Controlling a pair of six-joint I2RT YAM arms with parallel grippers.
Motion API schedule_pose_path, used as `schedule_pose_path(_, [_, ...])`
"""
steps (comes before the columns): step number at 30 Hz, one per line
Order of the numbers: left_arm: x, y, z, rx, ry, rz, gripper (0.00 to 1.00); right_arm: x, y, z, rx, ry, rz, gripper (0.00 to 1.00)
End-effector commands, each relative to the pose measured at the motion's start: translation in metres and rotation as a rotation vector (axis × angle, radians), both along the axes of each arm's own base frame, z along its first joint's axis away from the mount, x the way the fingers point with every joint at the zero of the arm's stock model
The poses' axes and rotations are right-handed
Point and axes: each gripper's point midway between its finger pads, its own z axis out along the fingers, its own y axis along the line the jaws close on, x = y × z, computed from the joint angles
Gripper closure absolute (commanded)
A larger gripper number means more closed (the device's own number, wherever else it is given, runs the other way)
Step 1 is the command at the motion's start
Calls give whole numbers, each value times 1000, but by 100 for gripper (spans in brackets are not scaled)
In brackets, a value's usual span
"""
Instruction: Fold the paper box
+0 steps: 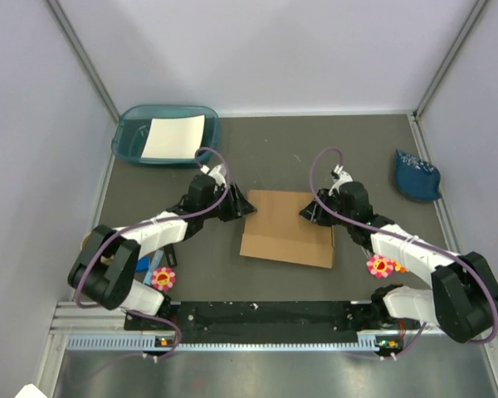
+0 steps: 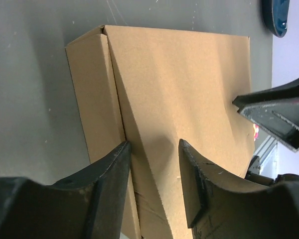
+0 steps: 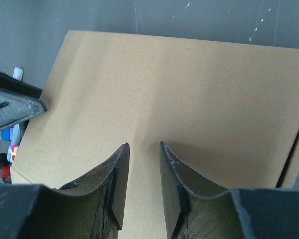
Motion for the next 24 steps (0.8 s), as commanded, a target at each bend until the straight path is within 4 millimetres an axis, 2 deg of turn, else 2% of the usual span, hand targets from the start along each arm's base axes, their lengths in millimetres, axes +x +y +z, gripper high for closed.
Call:
schedule_pose_path(1, [4, -11, -15, 22, 22, -51, 51, -34, -8, -33, -69, 138, 39, 67])
schedule_pose_path(3, [9, -11, -21, 40, 26, -50, 52, -34, -9, -31, -71, 136, 33, 65])
schedule_pose_path(4, [17, -13, -16, 46, 8, -44, 52, -33, -9, -28, -67, 128, 29, 63])
schedule_pose_path(5, [21, -15, -23, 64, 18, -50, 52, -32, -9, -27, -67, 124, 27, 62])
schedule_pose_path(7, [34, -20, -16, 78, 12, -52, 52, -26, -11, -21, -79, 112, 8, 57])
schedule_pose_path(8, [39, -21, -21, 95, 20, -53, 52, -23, -12, -19, -87, 104, 1, 56])
schedule_pose_path(10, [51, -25, -13, 98, 4, -43, 52, -10, -15, -7, -93, 88, -24, 53])
schedule_pose_path(11, [57, -24, -16, 116, 3, -29, 52, -5, -17, -2, -94, 77, -31, 53])
schedule_pose_path(15, [74, -22, -1, 144, -33, 14, 49, 14, -19, 36, -85, -4, -45, 52])
schedule_pose_path(17, [78, -14, 12, 151, -61, 51, 46, 16, -18, 44, -89, -25, -33, 51])
schedule_pose_path(19, [84, 1, 17, 184, -88, 133, 44, 17, -16, 46, -85, -28, -21, 51])
schedule_pose_path(20, [85, 9, 36, 172, -129, 181, 43, 16, -16, 42, -89, -15, -18, 51])
schedule_pose_path(21, [83, 21, 33, 189, -150, 233, 43, 15, -14, 34, -94, 7, -8, 51])
schedule_pose_path(22, [82, 27, 39, 187, -182, 261, 42, 14, -13, 30, -92, 20, -5, 52])
schedule_pose_path(23, [80, 37, 60, 178, -239, 302, 41, 14, -12, 26, -85, 36, -6, 52])
schedule_pose_path(24, [71, 47, 50, 207, -231, 319, 40, 14, -10, 21, -75, 39, 1, 53])
